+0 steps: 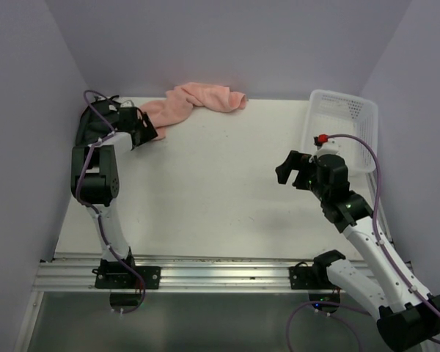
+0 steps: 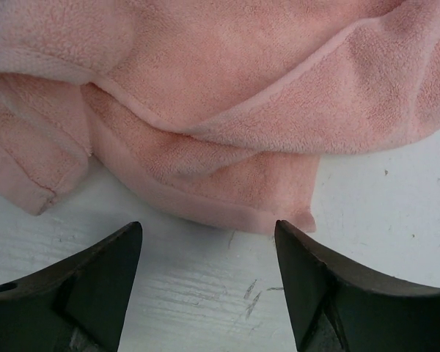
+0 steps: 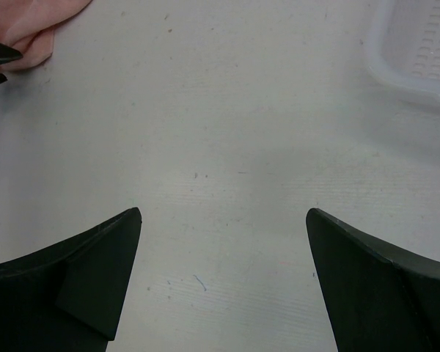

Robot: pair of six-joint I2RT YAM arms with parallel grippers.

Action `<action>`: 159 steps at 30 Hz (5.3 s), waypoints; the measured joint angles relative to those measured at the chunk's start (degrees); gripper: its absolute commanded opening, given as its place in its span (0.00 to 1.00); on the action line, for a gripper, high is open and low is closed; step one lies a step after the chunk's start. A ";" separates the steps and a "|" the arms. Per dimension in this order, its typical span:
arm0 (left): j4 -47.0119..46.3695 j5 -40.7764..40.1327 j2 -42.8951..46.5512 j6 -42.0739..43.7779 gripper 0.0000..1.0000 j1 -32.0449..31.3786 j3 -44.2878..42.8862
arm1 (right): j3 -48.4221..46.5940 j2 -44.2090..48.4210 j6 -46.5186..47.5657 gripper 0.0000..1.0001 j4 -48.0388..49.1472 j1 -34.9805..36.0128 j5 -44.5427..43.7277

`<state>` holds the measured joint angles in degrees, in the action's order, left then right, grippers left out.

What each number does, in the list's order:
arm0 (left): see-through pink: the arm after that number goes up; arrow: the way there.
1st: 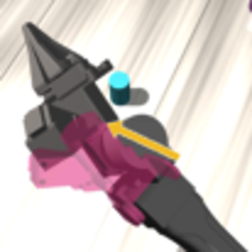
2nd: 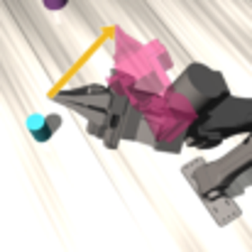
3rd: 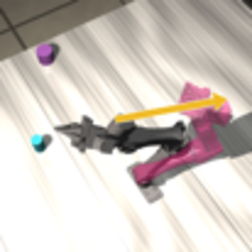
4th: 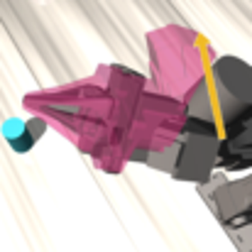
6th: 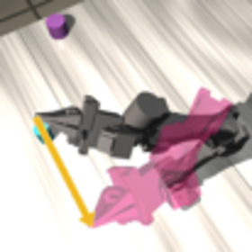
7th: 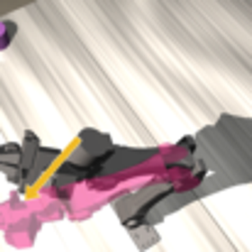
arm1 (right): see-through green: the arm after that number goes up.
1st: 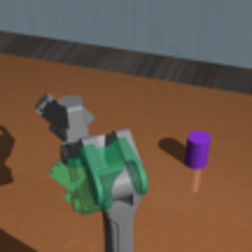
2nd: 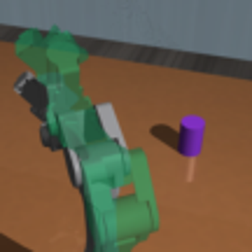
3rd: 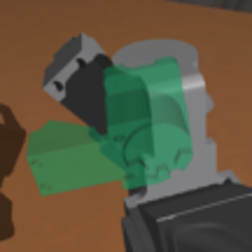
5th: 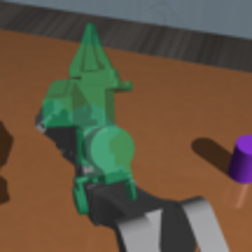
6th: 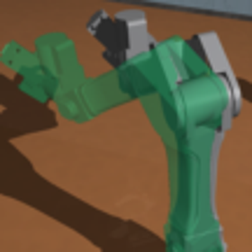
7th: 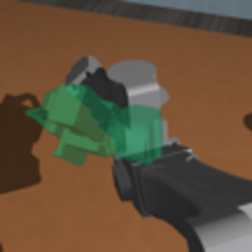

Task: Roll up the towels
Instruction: Move the towel to the center of the board, then flatten the towel

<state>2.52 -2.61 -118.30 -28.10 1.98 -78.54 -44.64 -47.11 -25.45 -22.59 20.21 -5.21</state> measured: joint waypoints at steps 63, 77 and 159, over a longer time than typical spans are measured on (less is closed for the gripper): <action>25.66 -13.42 91.17 -2.78 0.00 -15.91 35.93 | -7.50 -29.66 -2.73 0.70 4.11 4.96 9.75; 26.45 -14.27 92.54 -0.83 0.00 -15.91 36.26 | -41.35 -73.05 -11.87 0.72 12.87 7.15 11.91; 23.34 -11.65 89.61 0.13 0.00 -15.91 39.47 | -59.17 -78.51 -0.09 0.49 -13.31 -3.91 -4.39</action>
<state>25.87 -14.26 -28.69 -27.97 -13.93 -39.07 -103.81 -125.62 -25.54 -35.90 16.29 -9.61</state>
